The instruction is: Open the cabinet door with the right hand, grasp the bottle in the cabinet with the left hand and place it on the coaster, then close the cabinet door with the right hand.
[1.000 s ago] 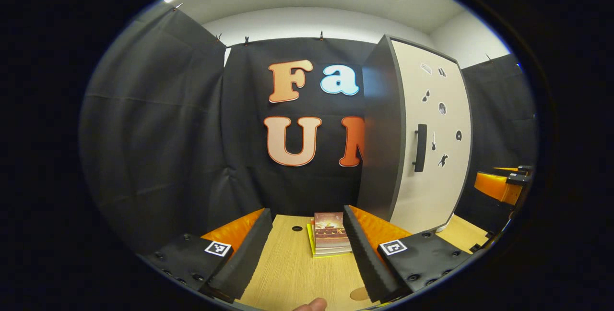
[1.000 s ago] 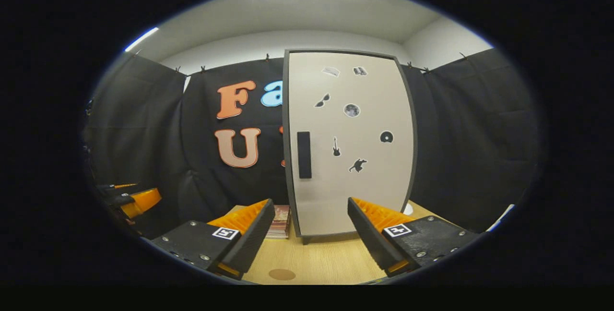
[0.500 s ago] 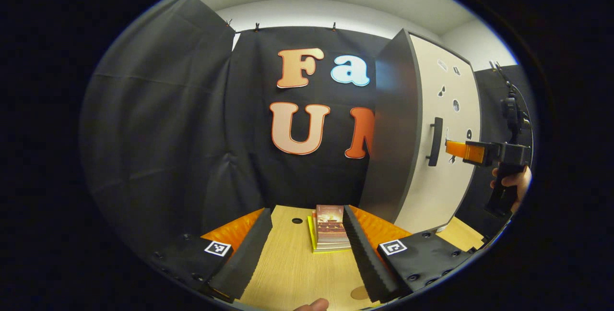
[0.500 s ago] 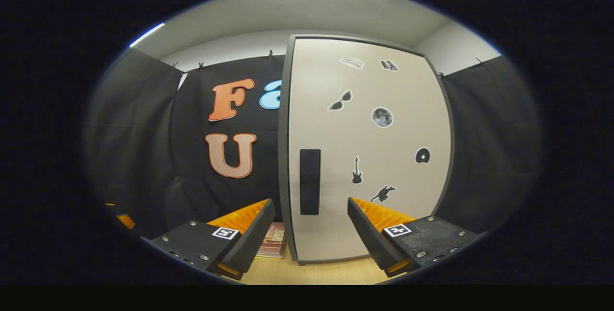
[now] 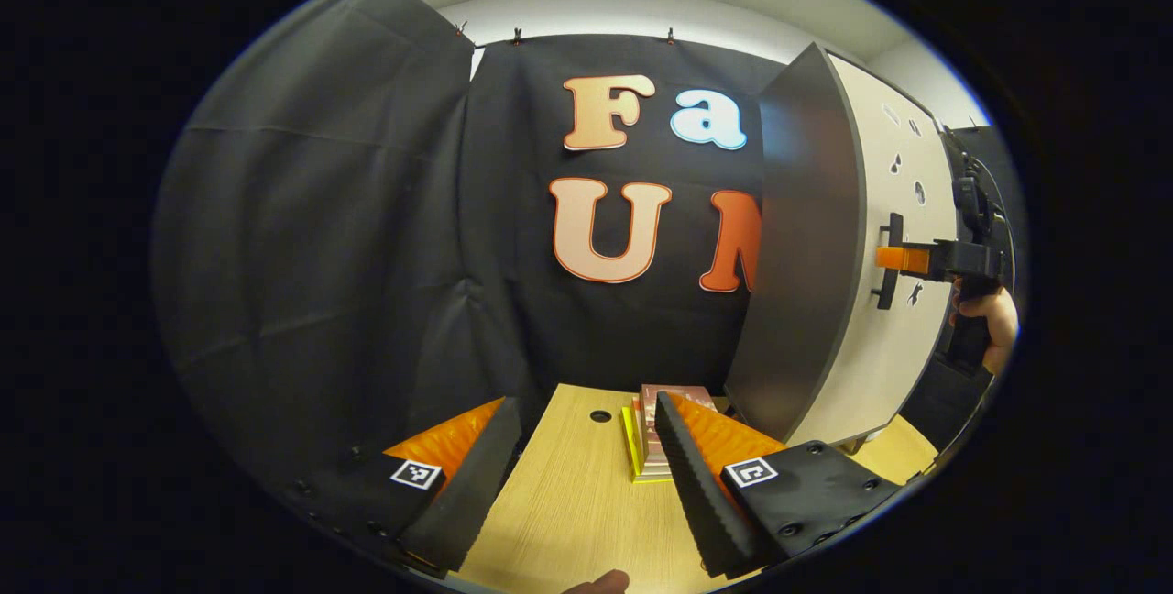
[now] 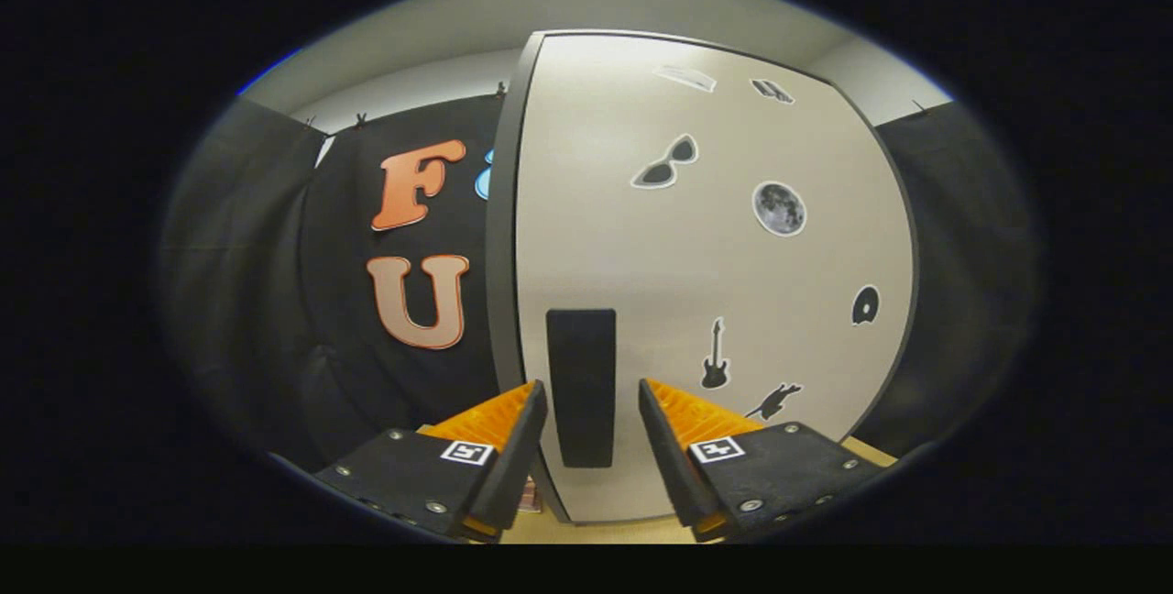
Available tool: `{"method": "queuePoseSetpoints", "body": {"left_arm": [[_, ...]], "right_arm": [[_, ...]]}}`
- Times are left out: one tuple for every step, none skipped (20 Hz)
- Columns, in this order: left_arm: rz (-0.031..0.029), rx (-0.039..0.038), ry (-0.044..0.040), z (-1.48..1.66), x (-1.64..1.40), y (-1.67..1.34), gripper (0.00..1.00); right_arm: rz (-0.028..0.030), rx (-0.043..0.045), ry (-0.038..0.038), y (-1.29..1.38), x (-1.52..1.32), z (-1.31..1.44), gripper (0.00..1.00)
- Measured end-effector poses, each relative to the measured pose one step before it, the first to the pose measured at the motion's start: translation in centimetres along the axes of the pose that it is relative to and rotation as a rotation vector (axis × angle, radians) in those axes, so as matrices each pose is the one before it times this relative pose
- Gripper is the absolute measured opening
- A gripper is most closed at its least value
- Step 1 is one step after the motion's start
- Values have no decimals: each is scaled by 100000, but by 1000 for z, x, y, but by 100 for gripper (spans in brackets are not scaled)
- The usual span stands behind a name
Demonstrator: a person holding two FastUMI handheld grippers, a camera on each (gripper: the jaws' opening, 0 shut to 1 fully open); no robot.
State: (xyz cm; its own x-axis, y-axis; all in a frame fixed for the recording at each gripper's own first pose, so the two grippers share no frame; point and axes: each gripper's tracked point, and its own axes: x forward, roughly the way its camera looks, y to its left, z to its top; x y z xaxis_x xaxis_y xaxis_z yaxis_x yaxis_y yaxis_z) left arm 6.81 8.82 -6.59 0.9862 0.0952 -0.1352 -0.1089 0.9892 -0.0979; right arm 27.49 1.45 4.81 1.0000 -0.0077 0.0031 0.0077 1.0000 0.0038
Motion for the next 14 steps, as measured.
{"method": "queuePoseSetpoints", "body": {"left_arm": [[105,236,21,51,55,71,99],[344,464,23,-60,76,59,96],[224,386,247,-59,-21,43,96],[169,234,326,-163,-186,42,96],[-270,48,52,12,-142,-158,96],[-137,276,167,-75,-175,-205,96],[-301,298,37,-66,-151,-153,96],[-316,286,-147,123,-203,-313,96],[-602,205,-37,123,-315,-382,96],[-465,355,-91,27,-395,-361,99],[-293,512,-391,129,-469,-290,99],[-208,515,-428,-22,-434,-426,99],[-262,510,-218,34,-465,-495,97],[16,483,106,-34,-650,-492,99]], "right_arm": [[96,122,183,181,4,-209,51],[139,122,549,223,90,-141,42],[334,-504,-1034,-29,51,100,37],[49,150,553,-62,-129,-156,36],[-43,480,-579,75,-158,218,36],[-93,140,355,2,-122,-64,35],[-510,621,14,-128,-44,73,38],[-476,1017,728,-81,-63,-186,32],[178,818,342,87,-241,125,30],[115,1203,1023,-60,-359,21,29],[327,771,259,-93,-400,110,29],[420,553,-24,-120,-481,18,27],[553,449,-414,-147,-428,13,26],[363,493,-252,-178,-495,-53,23]]}}
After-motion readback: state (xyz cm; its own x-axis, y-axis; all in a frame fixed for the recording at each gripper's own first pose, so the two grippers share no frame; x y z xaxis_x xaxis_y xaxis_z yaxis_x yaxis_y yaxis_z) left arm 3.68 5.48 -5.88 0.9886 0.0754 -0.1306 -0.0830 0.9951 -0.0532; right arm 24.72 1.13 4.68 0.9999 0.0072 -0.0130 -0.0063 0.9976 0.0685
